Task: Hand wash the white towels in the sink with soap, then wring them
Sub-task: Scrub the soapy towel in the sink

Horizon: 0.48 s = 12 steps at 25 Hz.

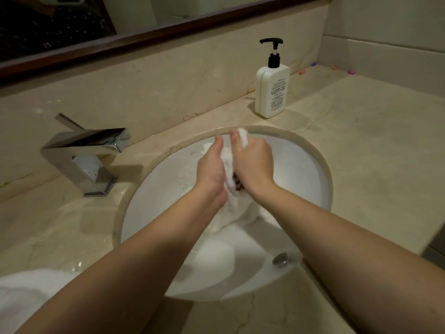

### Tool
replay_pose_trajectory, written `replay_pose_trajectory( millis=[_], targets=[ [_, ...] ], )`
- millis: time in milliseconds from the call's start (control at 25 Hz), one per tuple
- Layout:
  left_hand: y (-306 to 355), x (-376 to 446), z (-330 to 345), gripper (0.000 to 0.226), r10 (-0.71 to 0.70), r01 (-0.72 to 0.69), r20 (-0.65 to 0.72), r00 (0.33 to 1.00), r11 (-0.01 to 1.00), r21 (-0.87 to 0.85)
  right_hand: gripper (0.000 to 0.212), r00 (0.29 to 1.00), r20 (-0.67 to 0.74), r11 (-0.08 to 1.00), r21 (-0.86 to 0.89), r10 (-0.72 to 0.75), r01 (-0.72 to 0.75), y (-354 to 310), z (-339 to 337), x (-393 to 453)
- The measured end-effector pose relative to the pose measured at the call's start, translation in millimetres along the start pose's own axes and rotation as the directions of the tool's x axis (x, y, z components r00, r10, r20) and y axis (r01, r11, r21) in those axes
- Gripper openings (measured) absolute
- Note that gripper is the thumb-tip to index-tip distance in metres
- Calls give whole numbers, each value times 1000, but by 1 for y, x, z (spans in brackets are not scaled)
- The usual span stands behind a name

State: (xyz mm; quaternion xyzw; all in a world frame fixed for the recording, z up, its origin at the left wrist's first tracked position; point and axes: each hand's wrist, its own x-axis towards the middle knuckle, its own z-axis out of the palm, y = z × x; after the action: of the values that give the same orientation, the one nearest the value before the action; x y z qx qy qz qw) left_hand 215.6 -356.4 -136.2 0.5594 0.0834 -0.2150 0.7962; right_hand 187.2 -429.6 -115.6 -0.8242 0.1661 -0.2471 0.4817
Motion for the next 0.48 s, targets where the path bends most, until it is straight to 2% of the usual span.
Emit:
replay_pose_trajectory(
  millis=[80,120,200,240,280,320,400,480],
  targets=[
    [-1,6,-4,38,18,-19,-27,999,1000,-22,47,998,55,999,-10,-36,37,-5,5,-9],
    [0,8,-5,42,14,-14,-37,999,1000,-7,44,997,60,997,-52,-58,61,-4,7,-10],
    [6,5,-7,85,-6,10,-33,999,995,97,42,999,16,994,-102,-32,33,5,1,2],
    [7,7,-8,101,-7,11,-26,1000,986,168,44,1000,-4,997,-69,25,-25,12,-4,12],
    [10,10,-10,102,-9,13,-17,1000,972,234,46,995,-6,995,0,96,-96,19,-7,20],
    [15,11,-14,92,4,-1,-8,1000,957,291,44,984,8,982,76,175,-175,27,-9,24],
    [23,20,-31,56,3,-15,33,999,936,351,37,937,95,918,190,336,-349,38,-9,27],
    [24,23,-46,21,-44,14,69,997,920,391,47,860,222,840,206,459,-501,50,-9,34]
  ],
)
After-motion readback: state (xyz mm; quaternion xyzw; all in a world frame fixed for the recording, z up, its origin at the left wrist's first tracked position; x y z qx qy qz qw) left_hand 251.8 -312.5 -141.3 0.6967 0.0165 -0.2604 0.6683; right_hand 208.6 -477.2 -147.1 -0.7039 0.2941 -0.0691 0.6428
